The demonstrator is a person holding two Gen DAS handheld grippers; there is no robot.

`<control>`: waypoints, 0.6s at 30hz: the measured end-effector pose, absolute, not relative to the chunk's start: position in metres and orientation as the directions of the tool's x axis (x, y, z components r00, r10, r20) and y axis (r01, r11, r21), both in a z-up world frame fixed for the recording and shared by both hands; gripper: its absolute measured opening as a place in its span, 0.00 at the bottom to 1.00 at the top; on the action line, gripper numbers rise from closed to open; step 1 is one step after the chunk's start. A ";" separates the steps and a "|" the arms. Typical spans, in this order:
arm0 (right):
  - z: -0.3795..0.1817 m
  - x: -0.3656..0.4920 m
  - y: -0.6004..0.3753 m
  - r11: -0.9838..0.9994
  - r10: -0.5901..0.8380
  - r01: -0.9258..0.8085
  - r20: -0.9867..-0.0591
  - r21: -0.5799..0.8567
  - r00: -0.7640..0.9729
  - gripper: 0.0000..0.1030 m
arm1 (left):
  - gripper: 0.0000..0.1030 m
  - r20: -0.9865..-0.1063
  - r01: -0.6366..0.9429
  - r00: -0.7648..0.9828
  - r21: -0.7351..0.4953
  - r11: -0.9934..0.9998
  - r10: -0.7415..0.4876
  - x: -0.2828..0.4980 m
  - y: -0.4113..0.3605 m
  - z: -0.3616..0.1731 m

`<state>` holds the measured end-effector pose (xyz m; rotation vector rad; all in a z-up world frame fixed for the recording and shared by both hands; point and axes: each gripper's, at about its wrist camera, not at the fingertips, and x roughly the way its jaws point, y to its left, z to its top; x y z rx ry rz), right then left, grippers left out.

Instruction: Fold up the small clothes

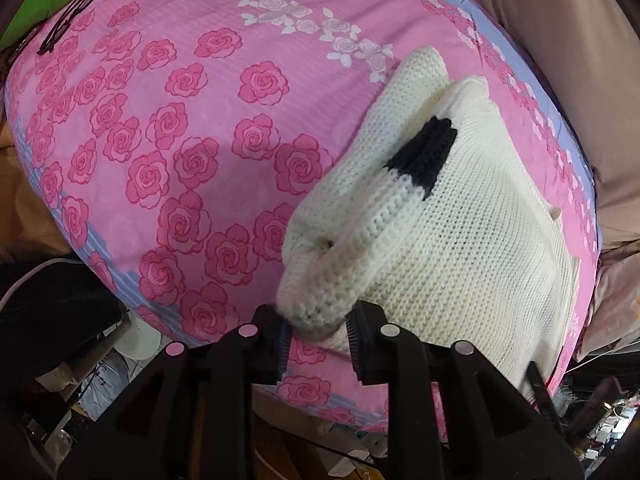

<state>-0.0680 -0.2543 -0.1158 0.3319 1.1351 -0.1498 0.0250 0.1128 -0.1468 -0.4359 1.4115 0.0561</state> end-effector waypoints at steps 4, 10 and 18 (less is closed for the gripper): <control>-0.130 -0.061 -0.235 0.946 0.035 0.288 -0.929 0.149 0.368 0.15 | 0.29 -0.954 -0.304 0.197 -0.279 0.911 -0.226 0.024 0.120 -0.141; -0.084 -0.030 -0.179 0.958 0.186 0.112 -0.867 0.265 0.462 0.14 | 0.42 -0.950 -0.359 0.211 -0.294 0.886 -0.229 0.027 0.132 -0.149; -0.148 0.022 -0.107 0.975 0.216 -0.005 -0.933 0.223 0.288 0.15 | 0.60 -0.958 -0.343 0.217 -0.254 0.904 -0.187 0.045 0.121 -0.162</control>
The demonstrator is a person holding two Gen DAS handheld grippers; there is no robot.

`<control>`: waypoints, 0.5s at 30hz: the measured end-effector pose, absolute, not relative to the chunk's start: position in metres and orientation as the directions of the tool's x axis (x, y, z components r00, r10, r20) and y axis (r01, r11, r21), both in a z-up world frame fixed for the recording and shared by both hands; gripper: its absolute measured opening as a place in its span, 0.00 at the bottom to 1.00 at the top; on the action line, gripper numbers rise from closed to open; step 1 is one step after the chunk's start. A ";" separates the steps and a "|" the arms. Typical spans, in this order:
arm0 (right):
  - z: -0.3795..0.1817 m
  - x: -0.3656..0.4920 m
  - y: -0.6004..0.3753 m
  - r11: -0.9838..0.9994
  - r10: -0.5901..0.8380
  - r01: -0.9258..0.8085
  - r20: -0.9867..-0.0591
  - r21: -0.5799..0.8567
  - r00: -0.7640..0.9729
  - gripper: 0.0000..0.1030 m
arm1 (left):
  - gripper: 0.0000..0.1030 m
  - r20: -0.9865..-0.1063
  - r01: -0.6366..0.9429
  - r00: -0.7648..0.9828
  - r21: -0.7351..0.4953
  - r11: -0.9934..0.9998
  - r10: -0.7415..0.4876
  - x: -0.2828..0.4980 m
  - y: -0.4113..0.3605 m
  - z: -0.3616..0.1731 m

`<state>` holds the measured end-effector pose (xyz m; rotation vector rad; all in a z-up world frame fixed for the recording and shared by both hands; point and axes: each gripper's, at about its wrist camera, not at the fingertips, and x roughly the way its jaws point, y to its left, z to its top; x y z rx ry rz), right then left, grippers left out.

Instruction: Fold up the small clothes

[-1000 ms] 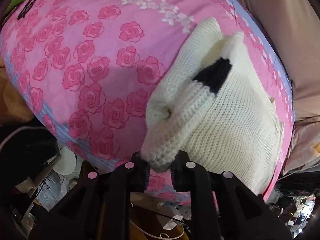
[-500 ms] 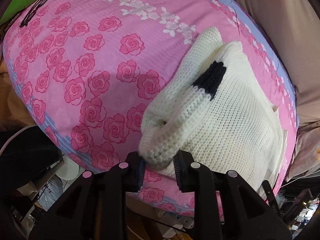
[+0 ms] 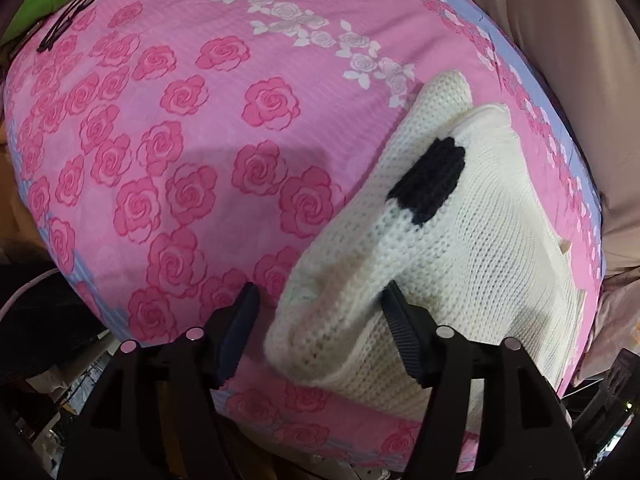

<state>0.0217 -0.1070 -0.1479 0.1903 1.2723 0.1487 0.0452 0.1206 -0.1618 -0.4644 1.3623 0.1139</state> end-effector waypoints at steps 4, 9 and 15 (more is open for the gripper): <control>-0.151 0.025 -0.106 0.974 0.218 -0.007 -0.925 0.227 0.310 0.14 | 0.42 -0.947 -0.358 0.229 -0.298 0.885 -0.226 0.049 0.121 -0.161; -0.145 0.019 -0.117 0.970 0.232 0.001 -0.920 0.244 0.315 0.14 | 0.17 -0.921 -0.292 0.274 -0.355 0.888 -0.278 0.045 0.105 -0.129; -0.115 -0.017 -0.153 0.957 0.228 0.076 -0.888 0.279 0.398 0.14 | 0.15 -0.859 -0.016 0.382 -0.375 0.927 -0.341 0.037 0.031 -0.049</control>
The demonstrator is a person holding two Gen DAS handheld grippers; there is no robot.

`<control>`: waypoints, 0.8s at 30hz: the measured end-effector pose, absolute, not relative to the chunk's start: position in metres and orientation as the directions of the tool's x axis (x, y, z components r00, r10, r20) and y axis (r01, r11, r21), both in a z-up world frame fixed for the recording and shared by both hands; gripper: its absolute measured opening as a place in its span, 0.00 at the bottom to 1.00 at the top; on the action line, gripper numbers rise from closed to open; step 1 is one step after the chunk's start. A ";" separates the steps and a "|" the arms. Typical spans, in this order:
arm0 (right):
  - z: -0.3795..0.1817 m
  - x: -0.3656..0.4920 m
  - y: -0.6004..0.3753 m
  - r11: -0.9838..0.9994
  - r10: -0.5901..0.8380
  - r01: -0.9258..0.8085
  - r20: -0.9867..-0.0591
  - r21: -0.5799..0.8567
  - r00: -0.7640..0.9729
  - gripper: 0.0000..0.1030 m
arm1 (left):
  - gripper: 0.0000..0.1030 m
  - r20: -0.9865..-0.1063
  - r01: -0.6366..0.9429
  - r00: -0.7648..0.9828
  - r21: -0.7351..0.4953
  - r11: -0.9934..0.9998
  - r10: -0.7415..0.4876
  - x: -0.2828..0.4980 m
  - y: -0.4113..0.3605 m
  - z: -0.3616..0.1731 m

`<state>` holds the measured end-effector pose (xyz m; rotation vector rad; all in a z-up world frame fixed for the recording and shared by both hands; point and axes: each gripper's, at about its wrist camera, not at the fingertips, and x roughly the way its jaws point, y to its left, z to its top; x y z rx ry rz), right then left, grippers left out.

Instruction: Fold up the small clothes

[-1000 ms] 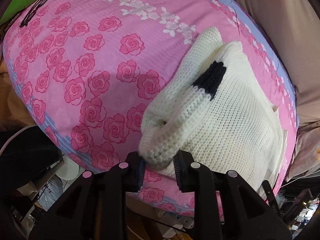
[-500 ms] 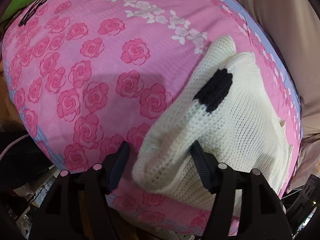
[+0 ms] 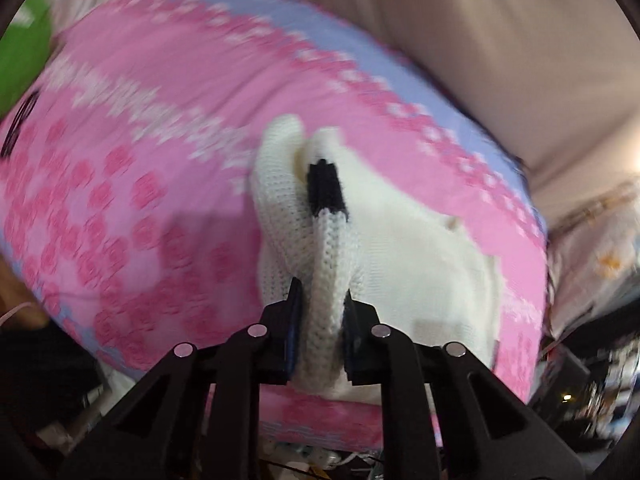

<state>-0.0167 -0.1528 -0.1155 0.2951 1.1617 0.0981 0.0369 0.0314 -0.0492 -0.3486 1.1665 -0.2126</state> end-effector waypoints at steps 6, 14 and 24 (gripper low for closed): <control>-0.087 -0.077 -0.220 0.926 0.160 0.228 -0.861 0.301 0.483 0.15 | 0.15 -0.851 0.262 0.327 -0.337 0.905 -0.411 0.024 -0.072 -0.037; -0.083 -0.129 -0.268 0.874 0.069 0.392 -0.873 0.286 0.484 0.28 | 0.45 -0.926 0.376 0.256 -0.169 0.911 -0.277 -0.005 -0.094 -0.084; -0.045 -0.085 -0.218 0.900 0.216 0.212 -0.813 0.380 0.540 0.63 | 0.61 -0.897 0.206 0.377 -0.163 0.965 -0.232 -0.013 0.008 -0.044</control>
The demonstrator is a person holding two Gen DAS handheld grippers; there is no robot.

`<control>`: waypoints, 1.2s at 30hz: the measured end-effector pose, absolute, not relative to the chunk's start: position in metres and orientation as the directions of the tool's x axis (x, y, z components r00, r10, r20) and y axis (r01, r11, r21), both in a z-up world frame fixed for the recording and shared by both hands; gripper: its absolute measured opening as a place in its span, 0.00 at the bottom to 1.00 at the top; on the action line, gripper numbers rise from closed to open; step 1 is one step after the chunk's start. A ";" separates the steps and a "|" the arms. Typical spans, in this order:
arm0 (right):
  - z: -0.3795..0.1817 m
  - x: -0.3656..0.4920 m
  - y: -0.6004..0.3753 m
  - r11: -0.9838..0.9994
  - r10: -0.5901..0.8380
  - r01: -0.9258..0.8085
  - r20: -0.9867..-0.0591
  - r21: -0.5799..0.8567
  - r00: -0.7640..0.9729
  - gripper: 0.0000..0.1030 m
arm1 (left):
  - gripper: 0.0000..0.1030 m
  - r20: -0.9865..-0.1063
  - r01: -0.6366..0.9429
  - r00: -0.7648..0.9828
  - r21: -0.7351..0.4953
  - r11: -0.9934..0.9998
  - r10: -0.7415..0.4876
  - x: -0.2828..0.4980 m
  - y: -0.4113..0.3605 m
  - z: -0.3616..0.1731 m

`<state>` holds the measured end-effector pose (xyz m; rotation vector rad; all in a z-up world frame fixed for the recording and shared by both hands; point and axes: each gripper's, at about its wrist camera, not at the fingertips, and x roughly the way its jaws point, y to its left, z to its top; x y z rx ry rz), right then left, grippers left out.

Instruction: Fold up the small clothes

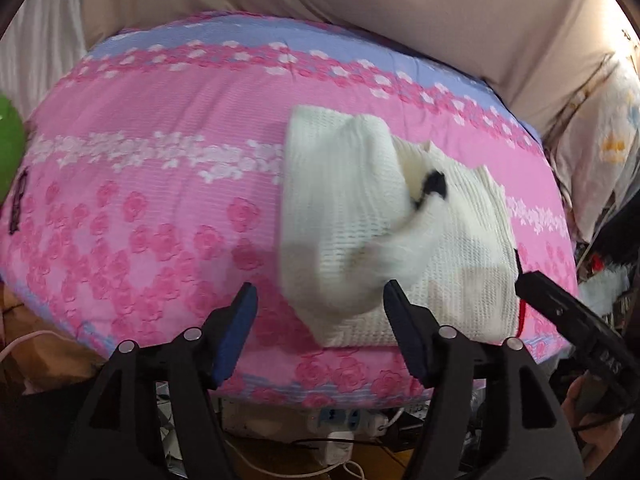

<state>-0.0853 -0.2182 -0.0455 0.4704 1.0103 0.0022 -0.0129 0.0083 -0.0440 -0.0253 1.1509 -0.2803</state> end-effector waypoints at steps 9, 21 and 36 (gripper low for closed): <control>-0.042 -0.047 -0.163 0.927 0.281 0.081 -0.822 0.366 0.495 0.68 | 0.61 -0.910 0.055 0.376 -0.167 0.984 -0.175 -0.012 0.064 -0.047; -0.081 -0.010 -0.163 0.890 0.346 0.140 -0.844 0.434 0.411 0.12 | 0.61 -0.916 0.152 0.356 -0.137 0.979 -0.184 -0.010 0.035 -0.047; -0.105 -0.120 -0.322 0.757 0.178 0.520 -0.890 0.397 0.421 0.12 | 0.62 -0.934 0.353 0.297 -0.087 0.931 -0.199 -0.010 -0.044 -0.064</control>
